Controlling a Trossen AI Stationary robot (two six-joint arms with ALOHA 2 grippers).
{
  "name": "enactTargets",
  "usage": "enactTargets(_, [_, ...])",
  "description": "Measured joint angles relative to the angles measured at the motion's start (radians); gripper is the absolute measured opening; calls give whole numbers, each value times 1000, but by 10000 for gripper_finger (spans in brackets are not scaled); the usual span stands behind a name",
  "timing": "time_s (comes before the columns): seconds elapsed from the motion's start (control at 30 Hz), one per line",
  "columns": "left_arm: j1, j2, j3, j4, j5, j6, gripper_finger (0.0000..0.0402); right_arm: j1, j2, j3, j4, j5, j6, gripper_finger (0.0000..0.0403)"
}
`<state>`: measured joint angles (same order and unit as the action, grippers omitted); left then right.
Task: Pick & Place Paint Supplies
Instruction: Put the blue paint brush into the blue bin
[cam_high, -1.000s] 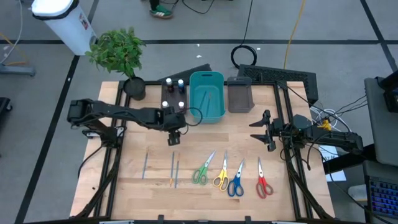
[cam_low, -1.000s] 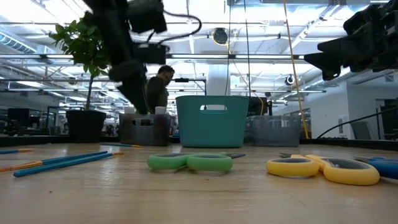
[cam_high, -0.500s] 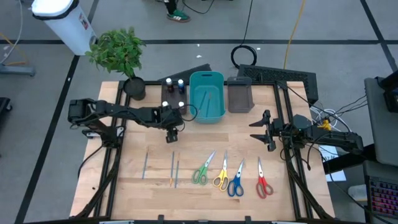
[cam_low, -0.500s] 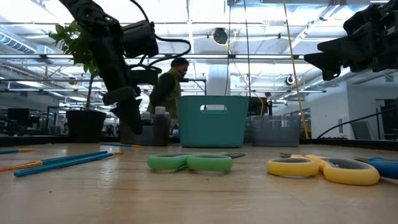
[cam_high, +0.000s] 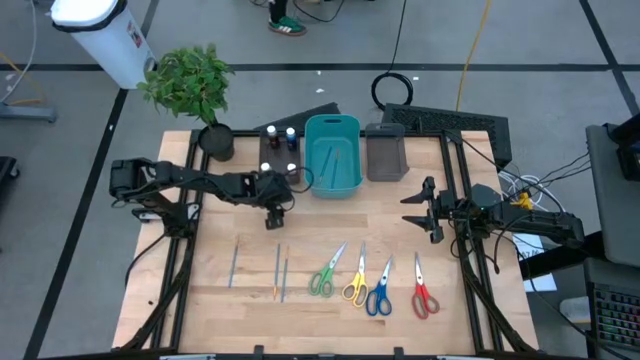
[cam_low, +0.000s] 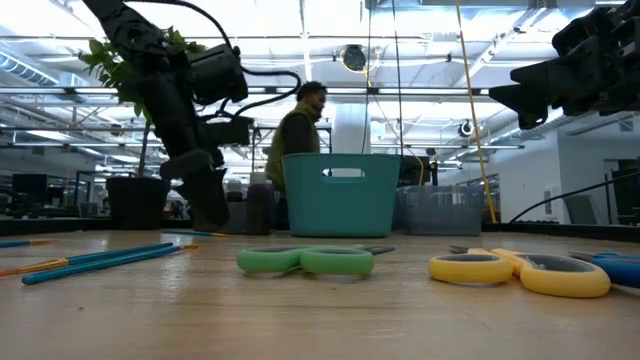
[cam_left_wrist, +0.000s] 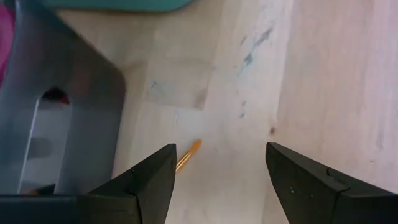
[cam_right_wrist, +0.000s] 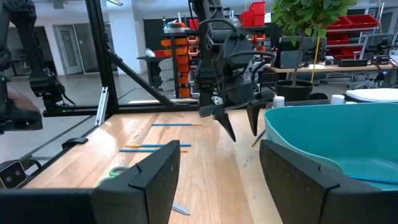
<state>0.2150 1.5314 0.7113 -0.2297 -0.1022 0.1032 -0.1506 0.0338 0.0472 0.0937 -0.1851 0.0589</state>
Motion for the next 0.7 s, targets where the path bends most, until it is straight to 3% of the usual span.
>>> enactTargets(0.7, [67,-2,-84,76,21,4,253,0,0,0,0,0,0,212])
